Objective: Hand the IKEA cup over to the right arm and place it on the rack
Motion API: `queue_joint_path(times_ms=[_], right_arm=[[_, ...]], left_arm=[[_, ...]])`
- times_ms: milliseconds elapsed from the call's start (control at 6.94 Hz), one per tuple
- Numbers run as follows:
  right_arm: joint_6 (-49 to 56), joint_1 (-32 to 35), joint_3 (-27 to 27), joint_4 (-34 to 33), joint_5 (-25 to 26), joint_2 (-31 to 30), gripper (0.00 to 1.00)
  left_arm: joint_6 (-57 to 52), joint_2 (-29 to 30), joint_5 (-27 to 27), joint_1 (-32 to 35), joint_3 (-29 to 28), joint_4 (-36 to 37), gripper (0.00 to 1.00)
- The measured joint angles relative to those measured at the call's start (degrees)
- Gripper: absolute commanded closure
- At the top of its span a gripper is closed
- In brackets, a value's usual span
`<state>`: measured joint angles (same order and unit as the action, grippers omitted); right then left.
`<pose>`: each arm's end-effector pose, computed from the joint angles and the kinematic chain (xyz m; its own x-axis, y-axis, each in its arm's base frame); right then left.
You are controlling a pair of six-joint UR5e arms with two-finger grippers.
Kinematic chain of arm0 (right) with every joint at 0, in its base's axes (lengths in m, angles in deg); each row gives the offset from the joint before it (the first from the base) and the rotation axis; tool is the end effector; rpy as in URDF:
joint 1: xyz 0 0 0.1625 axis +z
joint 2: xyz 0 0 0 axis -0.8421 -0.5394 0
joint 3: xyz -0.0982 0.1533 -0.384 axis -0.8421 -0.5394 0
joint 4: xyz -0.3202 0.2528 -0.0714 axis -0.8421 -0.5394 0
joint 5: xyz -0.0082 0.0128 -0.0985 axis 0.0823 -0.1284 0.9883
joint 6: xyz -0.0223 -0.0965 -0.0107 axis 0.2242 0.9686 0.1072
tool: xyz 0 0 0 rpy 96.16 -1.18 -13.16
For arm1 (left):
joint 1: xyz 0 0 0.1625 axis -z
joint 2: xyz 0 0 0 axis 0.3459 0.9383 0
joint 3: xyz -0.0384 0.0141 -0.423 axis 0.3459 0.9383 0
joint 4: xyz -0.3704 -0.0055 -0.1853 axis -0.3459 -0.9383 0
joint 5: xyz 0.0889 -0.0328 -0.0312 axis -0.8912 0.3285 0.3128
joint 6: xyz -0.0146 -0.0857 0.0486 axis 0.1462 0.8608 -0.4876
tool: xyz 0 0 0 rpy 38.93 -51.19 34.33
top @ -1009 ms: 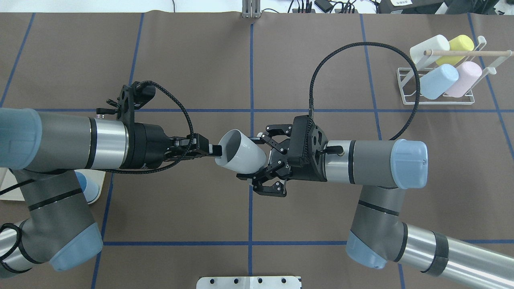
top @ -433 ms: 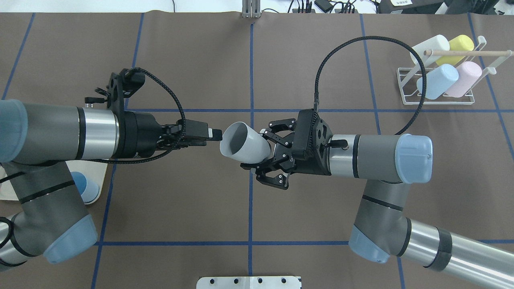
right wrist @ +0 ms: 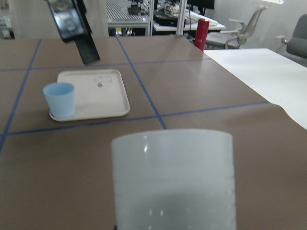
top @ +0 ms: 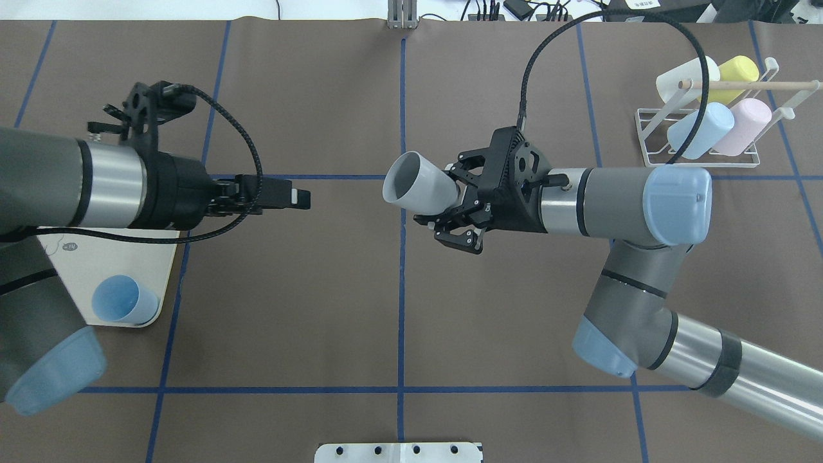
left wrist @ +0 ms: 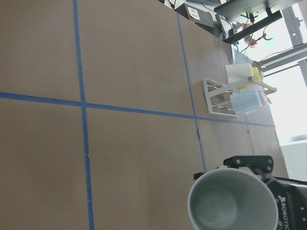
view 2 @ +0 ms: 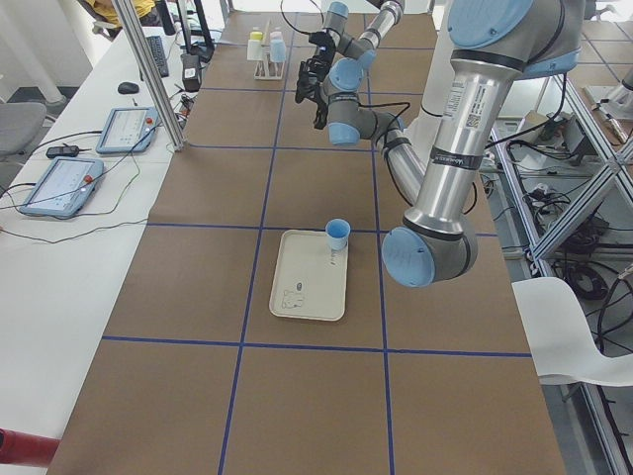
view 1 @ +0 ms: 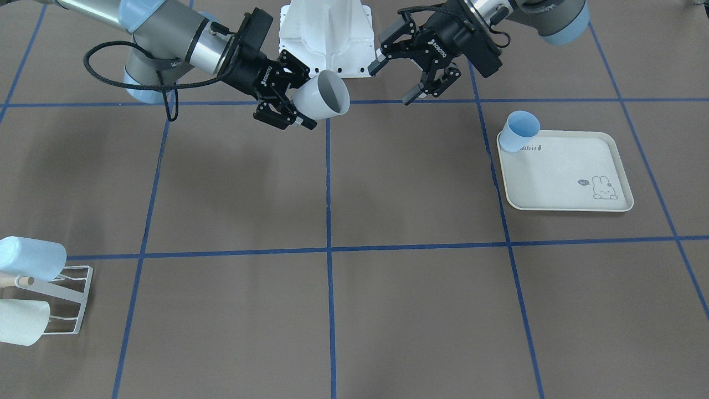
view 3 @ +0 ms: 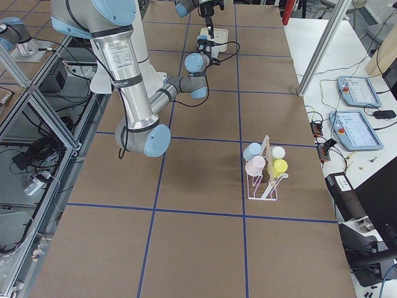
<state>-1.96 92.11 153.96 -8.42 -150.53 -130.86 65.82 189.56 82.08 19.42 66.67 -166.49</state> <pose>-0.4186 -0.4195 0.2254 0.3066 -0.9422 0.1350 -0.1367 0.0967 0.9859 0.3085 -0.3785 0.1972 0.2067 0.2055 -0.9566 0.2380 0.9378 0.2528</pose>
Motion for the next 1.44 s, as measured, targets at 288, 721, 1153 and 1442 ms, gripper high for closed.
queue_joint_path(times_ms=[288, 721, 1153, 1442], right_arm=[[9.4, 7.7, 2.1, -10.8, -3.8, -1.0, 1.0], [32.9, 19.0, 7.2, -24.4, -5.0, -8.6, 0.89], [62.0, 31.1, 12.5, -25.9, 1.3, -23.6, 1.0], [79.7, 32.6, 12.7, -25.8, 10.8, -27.5, 1.0]], left_arm=[[-15.2, -10.6, 0.4, 5.0, 6.9, 7.0, 0.0], [-43.7, -24.5, 6.1, 19.8, 8.0, 7.6, 0.0], [-63.0, -28.5, 15.1, 32.8, 3.5, 7.4, 0.0], [-64.1, -28.8, 16.0, 33.8, 3.3, 7.4, 0.0]])
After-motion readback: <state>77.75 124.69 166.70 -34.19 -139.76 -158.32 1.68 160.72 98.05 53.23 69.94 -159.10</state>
